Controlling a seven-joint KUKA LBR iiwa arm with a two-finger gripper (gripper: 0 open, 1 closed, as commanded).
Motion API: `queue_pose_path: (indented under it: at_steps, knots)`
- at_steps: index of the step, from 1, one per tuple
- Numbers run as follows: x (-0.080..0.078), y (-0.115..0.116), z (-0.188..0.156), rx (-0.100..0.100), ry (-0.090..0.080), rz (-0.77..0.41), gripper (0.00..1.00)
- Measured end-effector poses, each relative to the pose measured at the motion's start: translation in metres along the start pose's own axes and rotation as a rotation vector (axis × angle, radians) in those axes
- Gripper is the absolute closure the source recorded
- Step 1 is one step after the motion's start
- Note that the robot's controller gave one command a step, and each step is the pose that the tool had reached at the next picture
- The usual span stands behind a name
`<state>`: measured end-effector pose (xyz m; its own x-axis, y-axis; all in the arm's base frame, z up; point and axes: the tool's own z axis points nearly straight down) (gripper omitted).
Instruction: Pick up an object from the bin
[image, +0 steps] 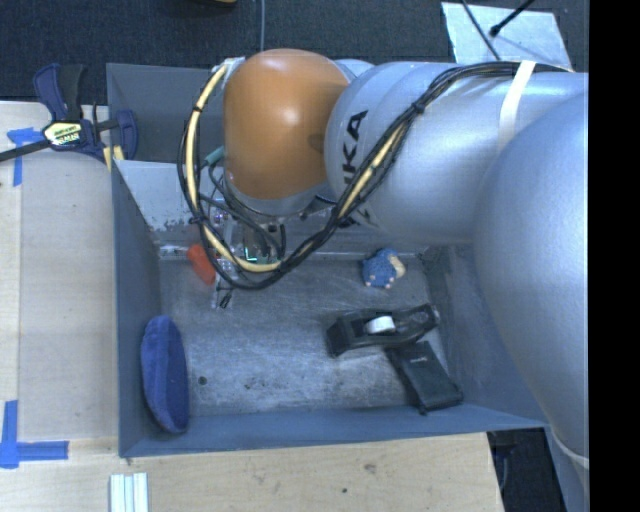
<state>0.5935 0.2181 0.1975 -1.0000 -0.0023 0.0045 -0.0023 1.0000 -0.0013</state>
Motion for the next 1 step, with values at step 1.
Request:
queue_pose_path:
  at_steps: [1]
  knots:
    - [-0.0243,0.0035,-0.0128,-0.002,-0.011,-0.331,0.00]
